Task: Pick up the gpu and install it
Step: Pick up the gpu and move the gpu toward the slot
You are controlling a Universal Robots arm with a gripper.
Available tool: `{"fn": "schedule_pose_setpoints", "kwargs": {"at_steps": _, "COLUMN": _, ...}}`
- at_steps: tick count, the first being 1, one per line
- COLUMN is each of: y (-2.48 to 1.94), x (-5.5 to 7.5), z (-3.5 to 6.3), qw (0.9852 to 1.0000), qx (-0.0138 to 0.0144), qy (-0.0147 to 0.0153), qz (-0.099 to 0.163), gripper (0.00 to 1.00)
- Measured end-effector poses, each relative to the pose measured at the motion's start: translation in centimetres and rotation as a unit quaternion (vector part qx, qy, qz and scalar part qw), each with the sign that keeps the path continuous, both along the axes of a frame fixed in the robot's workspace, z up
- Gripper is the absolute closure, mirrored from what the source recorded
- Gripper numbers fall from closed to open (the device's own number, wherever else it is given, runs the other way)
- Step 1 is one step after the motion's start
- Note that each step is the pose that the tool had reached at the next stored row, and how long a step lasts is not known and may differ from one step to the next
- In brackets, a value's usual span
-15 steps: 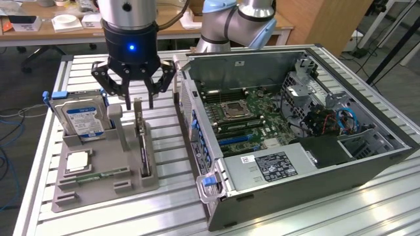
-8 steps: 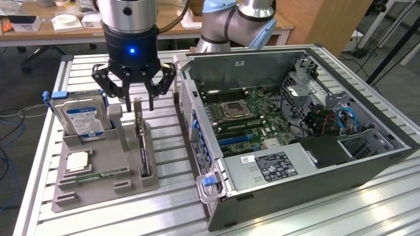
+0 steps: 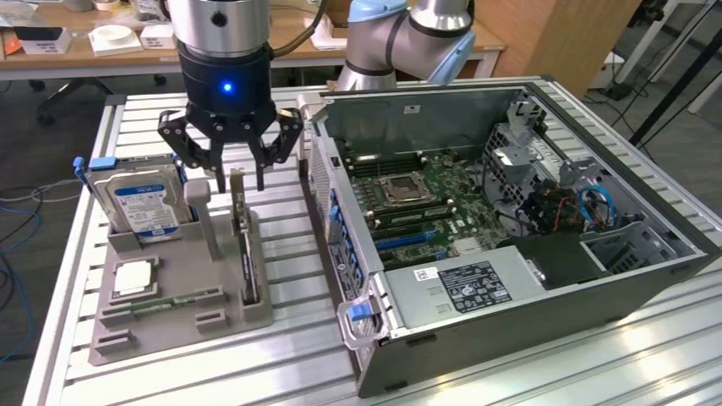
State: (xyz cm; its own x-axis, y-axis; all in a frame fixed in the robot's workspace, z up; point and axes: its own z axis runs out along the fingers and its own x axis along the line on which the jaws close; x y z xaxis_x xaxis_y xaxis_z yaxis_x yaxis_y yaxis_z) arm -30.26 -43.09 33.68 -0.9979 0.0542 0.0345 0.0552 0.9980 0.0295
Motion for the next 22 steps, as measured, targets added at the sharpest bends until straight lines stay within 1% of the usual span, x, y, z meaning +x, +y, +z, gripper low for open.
{"fn": "schedule_pose_setpoints", "kwargs": {"at_steps": 4, "y": 0.00, "x": 0.0, "z": -0.04, "qw": 1.0000, "qx": 0.0000, "qy": -0.0001, "qz": 0.000, "gripper": 0.51}}
{"fn": "schedule_pose_setpoints", "kwargs": {"at_steps": 11, "y": -0.26, "x": 0.0, "z": -0.58, "qw": 1.0000, "qx": 0.0000, "qy": -0.0002, "qz": 0.000, "gripper": 0.51}}
{"fn": "schedule_pose_setpoints", "kwargs": {"at_steps": 14, "y": -0.39, "x": -0.1, "z": -0.93, "qw": 1.0000, "qx": 0.0000, "qy": -0.0002, "qz": 0.000, "gripper": 0.51}}
{"fn": "schedule_pose_setpoints", "kwargs": {"at_steps": 22, "y": -0.93, "x": -0.2, "z": -1.88, "qw": 1.0000, "qx": 0.0000, "qy": -0.0002, "qz": 0.000, "gripper": 0.51}}
